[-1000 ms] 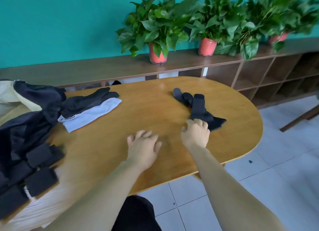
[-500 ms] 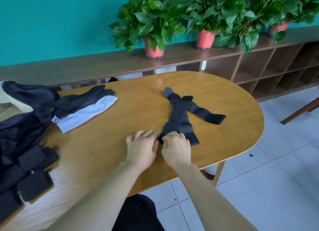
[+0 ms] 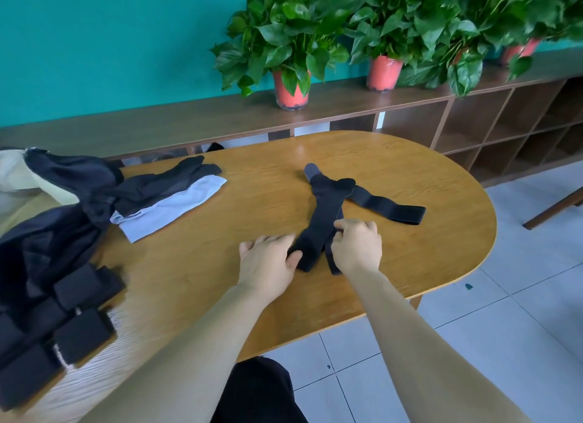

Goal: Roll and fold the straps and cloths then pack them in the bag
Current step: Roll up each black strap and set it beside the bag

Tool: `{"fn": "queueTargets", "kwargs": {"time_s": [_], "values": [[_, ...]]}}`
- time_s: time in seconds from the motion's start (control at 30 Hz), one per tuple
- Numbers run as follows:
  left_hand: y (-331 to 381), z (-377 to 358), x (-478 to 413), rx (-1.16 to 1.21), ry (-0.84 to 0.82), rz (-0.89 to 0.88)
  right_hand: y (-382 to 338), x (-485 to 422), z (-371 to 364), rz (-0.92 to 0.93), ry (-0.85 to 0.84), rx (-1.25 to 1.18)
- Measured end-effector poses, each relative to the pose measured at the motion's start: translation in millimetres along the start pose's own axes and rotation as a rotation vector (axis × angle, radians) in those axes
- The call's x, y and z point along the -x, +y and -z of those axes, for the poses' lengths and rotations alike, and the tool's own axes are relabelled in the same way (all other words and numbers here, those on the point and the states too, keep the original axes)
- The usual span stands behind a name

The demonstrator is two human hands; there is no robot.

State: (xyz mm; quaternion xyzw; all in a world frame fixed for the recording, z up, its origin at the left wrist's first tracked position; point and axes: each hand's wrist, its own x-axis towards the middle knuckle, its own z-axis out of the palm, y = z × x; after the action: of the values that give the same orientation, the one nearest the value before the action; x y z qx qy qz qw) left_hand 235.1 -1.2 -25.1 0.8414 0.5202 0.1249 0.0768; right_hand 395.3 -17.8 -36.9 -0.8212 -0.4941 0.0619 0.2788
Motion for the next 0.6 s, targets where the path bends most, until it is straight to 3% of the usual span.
{"fn": "queueTargets", "kwargs": {"time_s": [0.17, 0.6], "values": [[9, -9, -20, -0.067, -0.13, 0.143, 4, -4, -11, 0.026, -0.036, 0.111], [-6, -5, -3, 0.07, -0.182, 0.24, 7, 2, -13, 0.039, 0.0, 0.272]]}}
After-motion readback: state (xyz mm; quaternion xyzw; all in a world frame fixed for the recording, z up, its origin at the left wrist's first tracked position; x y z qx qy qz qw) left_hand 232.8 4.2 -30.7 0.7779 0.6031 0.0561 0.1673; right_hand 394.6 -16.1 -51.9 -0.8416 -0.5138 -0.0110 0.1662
